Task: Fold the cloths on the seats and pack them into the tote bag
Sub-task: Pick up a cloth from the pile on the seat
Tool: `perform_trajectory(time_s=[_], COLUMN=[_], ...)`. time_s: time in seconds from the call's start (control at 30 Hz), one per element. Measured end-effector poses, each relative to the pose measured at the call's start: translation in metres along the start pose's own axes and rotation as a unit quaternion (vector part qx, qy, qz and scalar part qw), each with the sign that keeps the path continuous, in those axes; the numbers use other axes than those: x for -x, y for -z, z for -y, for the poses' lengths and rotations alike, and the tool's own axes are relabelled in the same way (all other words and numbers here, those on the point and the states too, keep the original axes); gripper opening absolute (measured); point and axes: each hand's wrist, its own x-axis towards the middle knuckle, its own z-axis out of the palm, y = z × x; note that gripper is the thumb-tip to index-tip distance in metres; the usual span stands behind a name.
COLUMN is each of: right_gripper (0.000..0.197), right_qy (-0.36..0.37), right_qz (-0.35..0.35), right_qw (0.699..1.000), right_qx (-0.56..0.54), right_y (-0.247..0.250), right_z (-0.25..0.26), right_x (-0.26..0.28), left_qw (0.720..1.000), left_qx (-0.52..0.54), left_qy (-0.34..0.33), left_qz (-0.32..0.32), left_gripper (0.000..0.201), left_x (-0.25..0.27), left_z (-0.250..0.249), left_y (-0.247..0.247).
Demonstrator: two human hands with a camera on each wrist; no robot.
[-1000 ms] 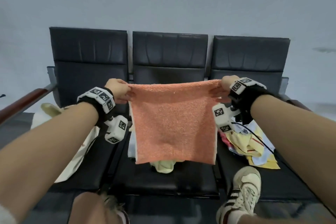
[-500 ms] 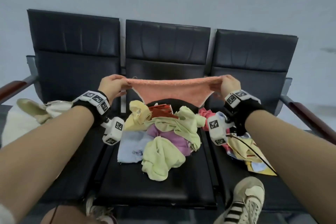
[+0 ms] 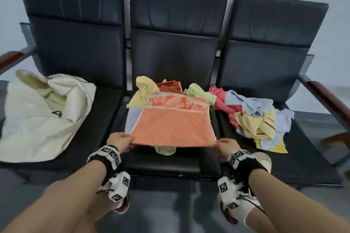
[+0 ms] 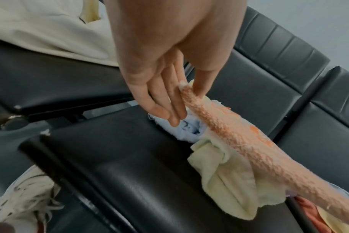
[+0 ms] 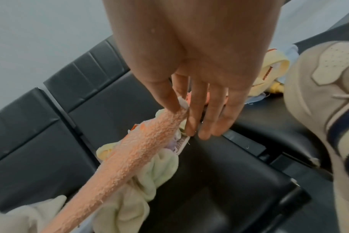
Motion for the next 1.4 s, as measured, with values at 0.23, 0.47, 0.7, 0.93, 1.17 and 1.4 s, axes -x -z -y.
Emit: perform_trajectory(time_s=[0.23,0.47,0.7,0.93,1.17,1.4], right_gripper=[0.015,0.022,0.018,0.018,0.042,0.06], right_qy=[0.016,0.071,0.118,0.228,0.215,0.189], right_qz=[0.026,0.004,0.077,0.064,0.064,0.035], right_qw=[0.995,0.953,0.956,0.9,0.902,0.871], right_qx=[0.099,0.294,0.258,0.366,0.369,0.452], right_y=[-0.012,-0.022,-0.083,-0.181,-0.232,-0.261], right_z=[-0.008,0.03,0.131,0.213,0.235,0.255], right_x=[0.041,0.043,0.033,-0.004,-0.06,-0.079], left_qw=[0.995,0.995,0.994,0.981,0.97,0.962], left_qx=[-0.089,-0.04,0.065,0.177,0.208,0.129], left_qy=[0.018,0.087,0.046,0.035,-0.121,-0.241], left_qz=[-0.05,0.036,0.07,0.072,0.04,0.03], left_gripper=[0.025,0.007,0.005,0.006,0.032,0.044], left_x=[0.017,0.011,-0.003,-0.012,-0.014,-0.001], left_z=[0.027,0.027,0.025,0.025,0.009,0.009], left_y=[-0.006,-0.013,-0.022,-0.027,-0.024,-0.023])
